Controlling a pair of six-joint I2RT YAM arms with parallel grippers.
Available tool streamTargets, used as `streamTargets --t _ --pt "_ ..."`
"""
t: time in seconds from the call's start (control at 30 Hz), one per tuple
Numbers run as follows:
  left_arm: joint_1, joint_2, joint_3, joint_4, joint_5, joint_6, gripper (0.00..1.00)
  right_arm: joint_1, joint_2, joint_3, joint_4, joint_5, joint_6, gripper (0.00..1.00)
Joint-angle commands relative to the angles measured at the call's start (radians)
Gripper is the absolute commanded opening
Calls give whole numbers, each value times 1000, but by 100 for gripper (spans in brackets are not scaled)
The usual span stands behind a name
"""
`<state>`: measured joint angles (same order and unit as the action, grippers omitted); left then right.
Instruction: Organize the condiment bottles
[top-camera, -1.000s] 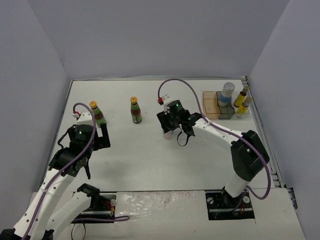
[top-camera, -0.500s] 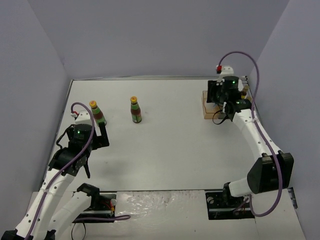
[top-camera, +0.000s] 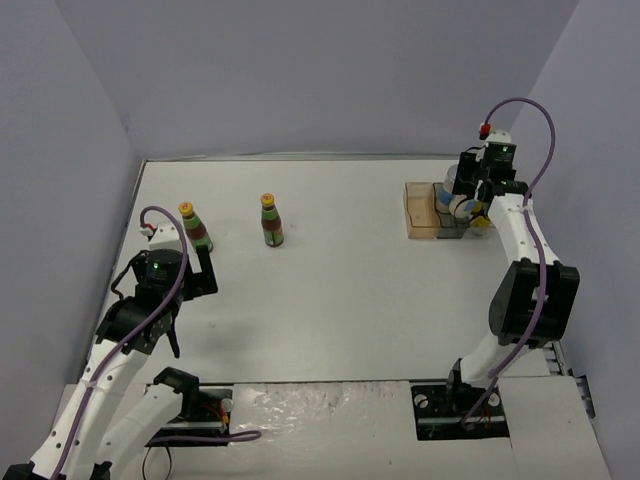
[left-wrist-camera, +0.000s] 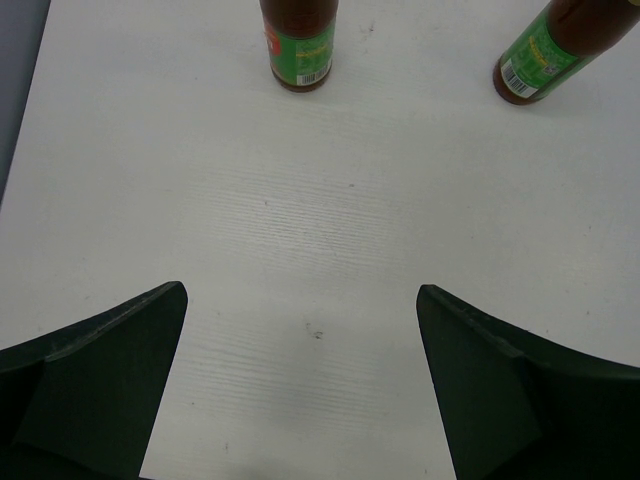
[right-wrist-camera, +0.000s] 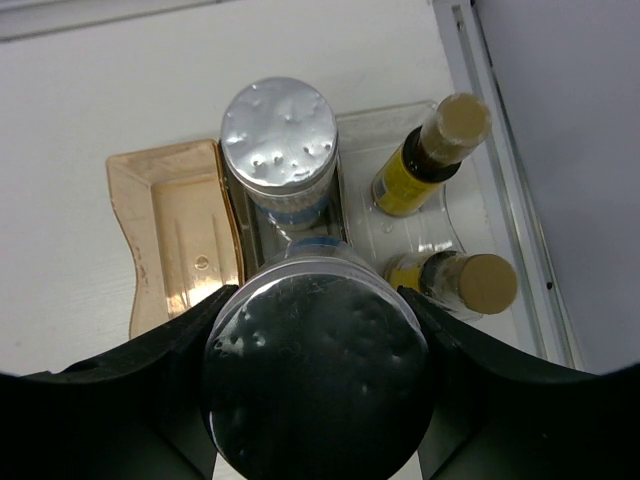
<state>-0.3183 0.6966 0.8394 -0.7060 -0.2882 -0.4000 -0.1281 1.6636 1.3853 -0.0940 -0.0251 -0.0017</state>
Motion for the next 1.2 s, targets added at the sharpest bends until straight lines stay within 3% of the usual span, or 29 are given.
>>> streamTargets --t 0.0,0.33,0.53,0.87,1.03,1.17 --pt "8 -3 20 46 -5 9 97 -2 9 39 135 -20 -1 0" --pt "8 6 20 48 4 9 97 -13 99 -7 191 -51 -8 0" --pt "8 9 20 46 4 10 97 -13 127 -45 189 -22 -3 8" --pt "10 11 18 49 12 10 97 -9 80 -18 148 -28 24 88" --pt "10 13 20 51 14 10 97 27 -57 21 98 -70 35 96" --pt "10 2 16 56 15 10 97 149 -157 13 66 -132 19 97"
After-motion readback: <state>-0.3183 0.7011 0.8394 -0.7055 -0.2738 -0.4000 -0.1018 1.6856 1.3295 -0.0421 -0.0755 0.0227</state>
